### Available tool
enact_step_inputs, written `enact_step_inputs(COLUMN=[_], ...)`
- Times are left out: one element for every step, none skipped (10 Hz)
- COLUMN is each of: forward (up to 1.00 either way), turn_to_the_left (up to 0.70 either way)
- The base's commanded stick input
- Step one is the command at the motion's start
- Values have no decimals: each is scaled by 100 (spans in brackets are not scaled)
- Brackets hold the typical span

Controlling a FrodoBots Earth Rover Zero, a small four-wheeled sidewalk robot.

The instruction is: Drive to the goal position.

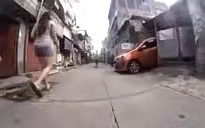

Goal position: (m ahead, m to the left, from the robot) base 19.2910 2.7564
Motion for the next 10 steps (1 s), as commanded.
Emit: enact_step_inputs(forward=[100,100,100,100,100,100,100,100,100,100], turn_to_the_left=[0,0,15,27,24,0,0,0,0,0])
